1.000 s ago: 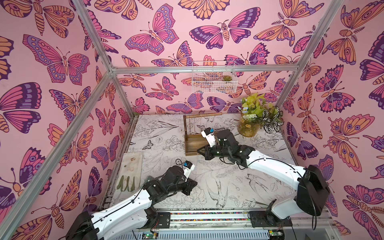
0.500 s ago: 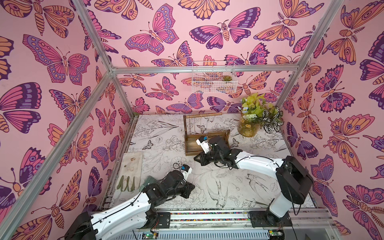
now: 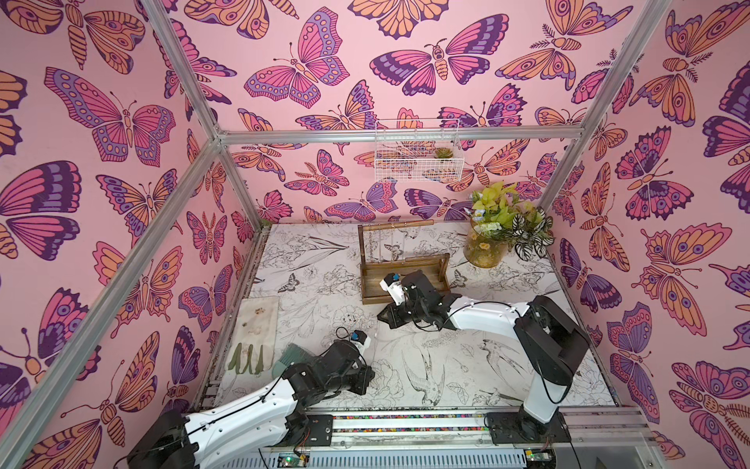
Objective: Take the necklace off the jewelry display stand
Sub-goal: Place the necklace at the center of the board.
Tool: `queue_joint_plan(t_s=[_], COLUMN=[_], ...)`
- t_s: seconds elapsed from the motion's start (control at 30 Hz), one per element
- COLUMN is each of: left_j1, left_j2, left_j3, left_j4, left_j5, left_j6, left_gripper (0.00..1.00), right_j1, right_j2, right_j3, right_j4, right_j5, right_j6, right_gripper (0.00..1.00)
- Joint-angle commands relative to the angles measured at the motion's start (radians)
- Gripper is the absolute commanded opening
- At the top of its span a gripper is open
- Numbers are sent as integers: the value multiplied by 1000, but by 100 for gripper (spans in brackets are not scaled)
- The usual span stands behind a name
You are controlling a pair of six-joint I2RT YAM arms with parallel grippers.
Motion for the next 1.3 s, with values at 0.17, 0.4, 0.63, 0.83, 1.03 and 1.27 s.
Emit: queue_joint_plan(t_s=[0.17,0.4,0.63,0.83,1.03,1.27], left_j1=[-5,-6,-7,-9,-9,-11], left_j2=[38,78,118,159,174,191], left_j3=[-28,-28,-17,-6,0,10], left_j4=[14,37,55,60,61,60], left_j5=[-7,6,6,5,-15,-21], left_j6=[-22,-27,-29,-29,-34,-35], left_gripper=[0,0,0,0,0,0], right_j1=[9,8,7,5,2,1], right_j2=[66,104,140,167,185,199], right_j3=[51,79,103,125,128,132], right_j4=[29,28,25,7,-3,-18], right_j5=[-9,-7,-7,-7,-11,-21], right_j6=[-11,-16,-22,-32,-36,-38], right_gripper=[0,0,0,0,0,0])
